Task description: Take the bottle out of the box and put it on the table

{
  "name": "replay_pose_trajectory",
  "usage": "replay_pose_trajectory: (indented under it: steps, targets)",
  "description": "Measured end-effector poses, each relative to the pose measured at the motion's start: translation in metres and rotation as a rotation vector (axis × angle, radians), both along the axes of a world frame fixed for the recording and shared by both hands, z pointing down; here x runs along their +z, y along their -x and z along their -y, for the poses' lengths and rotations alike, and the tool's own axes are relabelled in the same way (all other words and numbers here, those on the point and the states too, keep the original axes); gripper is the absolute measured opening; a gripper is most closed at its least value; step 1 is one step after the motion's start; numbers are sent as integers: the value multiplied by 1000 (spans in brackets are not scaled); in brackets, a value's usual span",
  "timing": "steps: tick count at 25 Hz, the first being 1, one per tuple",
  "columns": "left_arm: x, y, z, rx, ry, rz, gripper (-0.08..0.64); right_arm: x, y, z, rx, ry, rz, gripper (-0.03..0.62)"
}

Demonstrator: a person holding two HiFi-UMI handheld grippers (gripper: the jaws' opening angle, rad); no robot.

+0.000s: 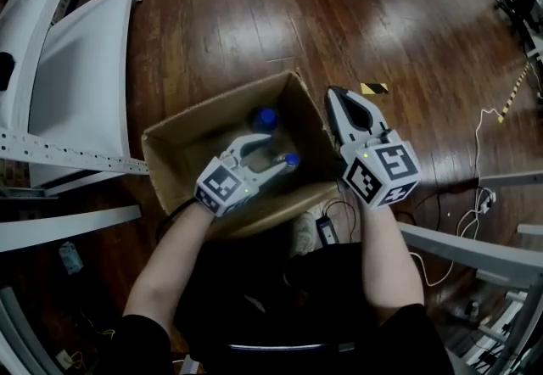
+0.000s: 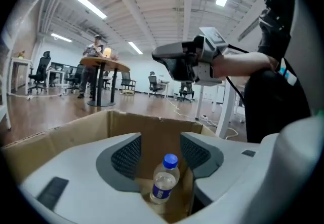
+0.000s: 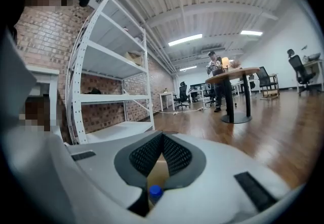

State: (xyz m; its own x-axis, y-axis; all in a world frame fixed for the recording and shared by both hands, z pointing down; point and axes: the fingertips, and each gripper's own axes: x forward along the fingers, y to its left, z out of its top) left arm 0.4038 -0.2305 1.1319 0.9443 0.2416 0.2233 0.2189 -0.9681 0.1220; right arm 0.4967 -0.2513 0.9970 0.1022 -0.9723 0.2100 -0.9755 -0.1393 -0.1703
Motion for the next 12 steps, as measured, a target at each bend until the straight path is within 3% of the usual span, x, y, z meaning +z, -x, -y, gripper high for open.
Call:
replay_pose_trajectory:
  steps: [10,12]
  targets:
    - [104,-34,-44,178,-107,227,426,11,-8,-25,9,30,13,4]
    - [118,-43,-49,189,-113,248,426,11,-3,-26,-11,39,4,5]
